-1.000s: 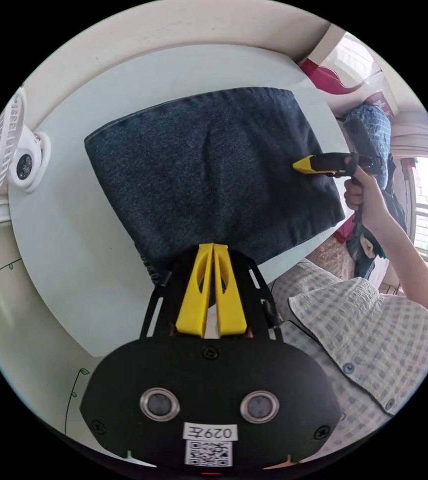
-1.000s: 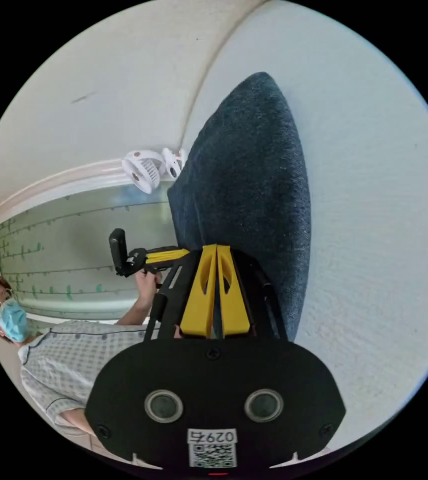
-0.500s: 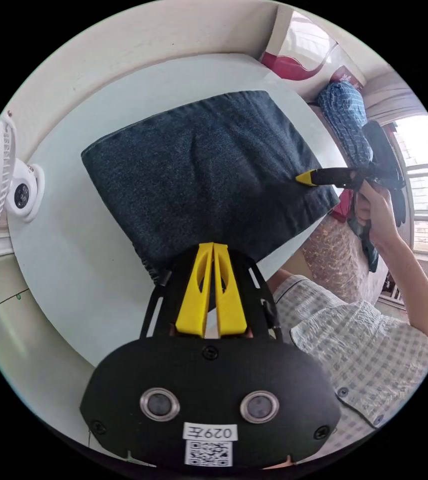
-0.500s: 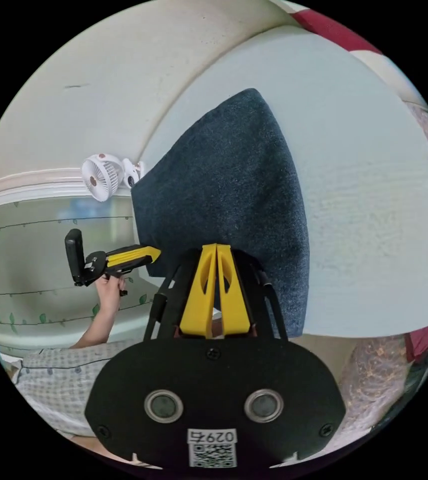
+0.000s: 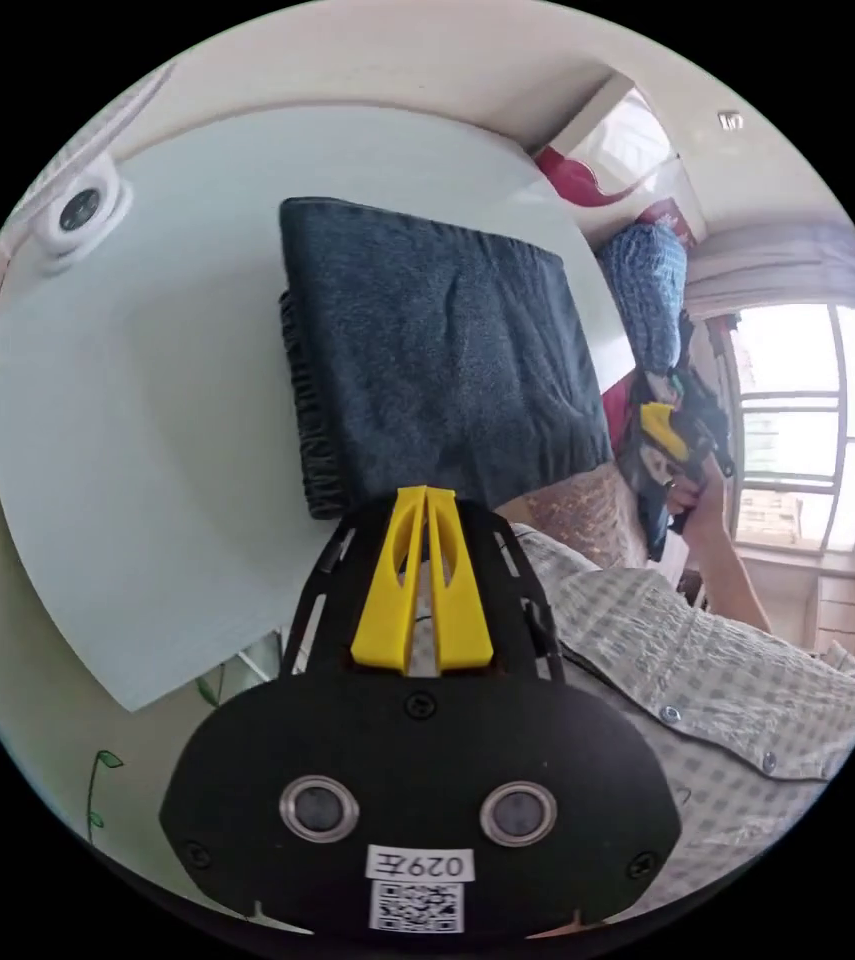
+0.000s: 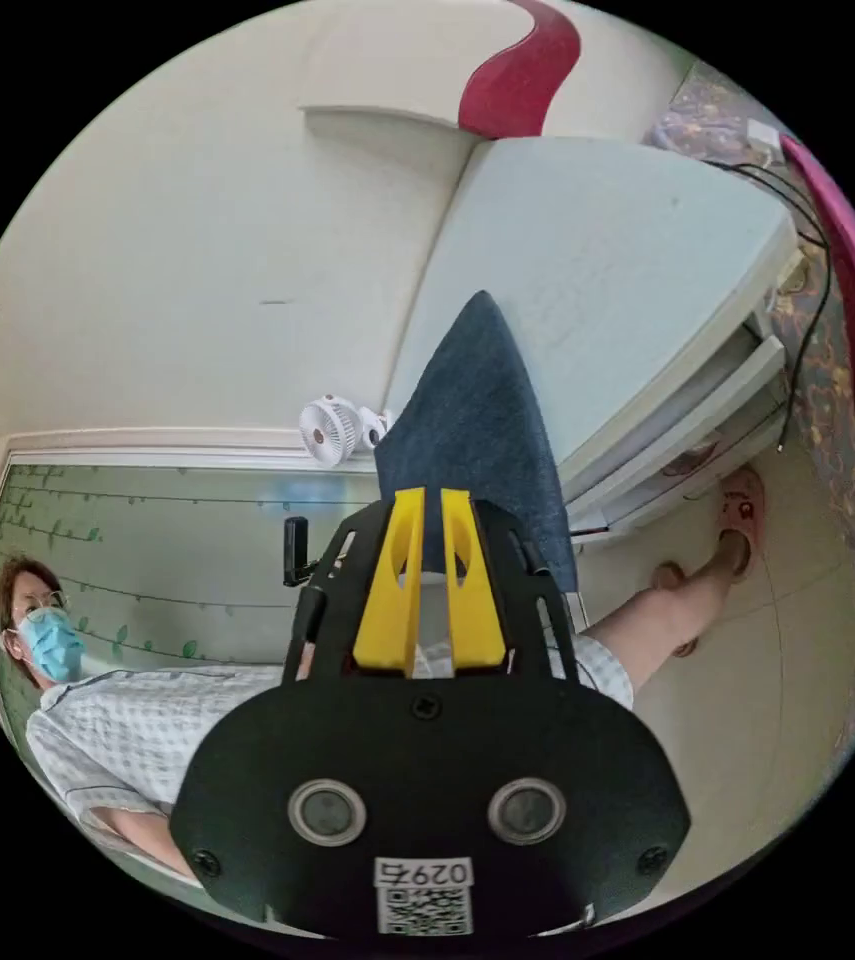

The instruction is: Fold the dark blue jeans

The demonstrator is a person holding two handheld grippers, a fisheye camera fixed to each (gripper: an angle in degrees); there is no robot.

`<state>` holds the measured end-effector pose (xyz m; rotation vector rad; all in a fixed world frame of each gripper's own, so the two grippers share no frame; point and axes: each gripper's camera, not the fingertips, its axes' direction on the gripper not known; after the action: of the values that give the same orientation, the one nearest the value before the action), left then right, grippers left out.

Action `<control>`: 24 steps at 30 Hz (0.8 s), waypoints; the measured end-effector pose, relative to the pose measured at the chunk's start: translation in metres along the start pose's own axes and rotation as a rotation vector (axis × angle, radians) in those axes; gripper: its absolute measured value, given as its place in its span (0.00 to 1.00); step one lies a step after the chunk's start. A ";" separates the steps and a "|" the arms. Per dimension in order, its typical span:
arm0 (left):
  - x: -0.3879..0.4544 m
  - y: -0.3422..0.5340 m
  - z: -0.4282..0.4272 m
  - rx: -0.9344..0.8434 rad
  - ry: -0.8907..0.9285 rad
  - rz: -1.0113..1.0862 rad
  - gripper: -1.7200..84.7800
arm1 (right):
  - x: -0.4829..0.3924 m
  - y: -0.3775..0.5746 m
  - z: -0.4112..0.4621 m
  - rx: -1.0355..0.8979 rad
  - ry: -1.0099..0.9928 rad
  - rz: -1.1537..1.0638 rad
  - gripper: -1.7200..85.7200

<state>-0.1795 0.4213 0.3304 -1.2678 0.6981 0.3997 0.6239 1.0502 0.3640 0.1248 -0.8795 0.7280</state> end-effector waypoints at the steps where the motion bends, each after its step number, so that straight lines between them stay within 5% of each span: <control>1: -0.010 0.006 -0.004 0.020 0.038 -0.022 0.02 | 0.009 0.005 -0.008 -0.007 0.030 0.044 0.14; 6: -0.081 0.045 -0.007 0.048 0.260 -0.177 0.18 | 0.054 0.039 -0.031 -0.106 -0.127 0.190 0.23; 12: -0.103 0.051 0.018 0.019 0.337 -0.200 0.23 | 0.059 0.074 -0.056 -0.146 -0.222 0.268 0.10; 19: -0.114 0.045 0.047 0.066 0.478 -0.198 0.23 | 0.042 0.142 -0.153 -0.199 -0.180 0.283 0.06; 24: -0.106 0.031 0.090 -0.022 0.602 -0.183 0.25 | 0.024 0.206 -0.240 -0.152 -0.351 0.297 0.05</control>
<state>-0.2537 0.5263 0.3915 -1.4718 1.0711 -0.1389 0.6626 1.3118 0.1877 -0.0161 -1.3031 0.9278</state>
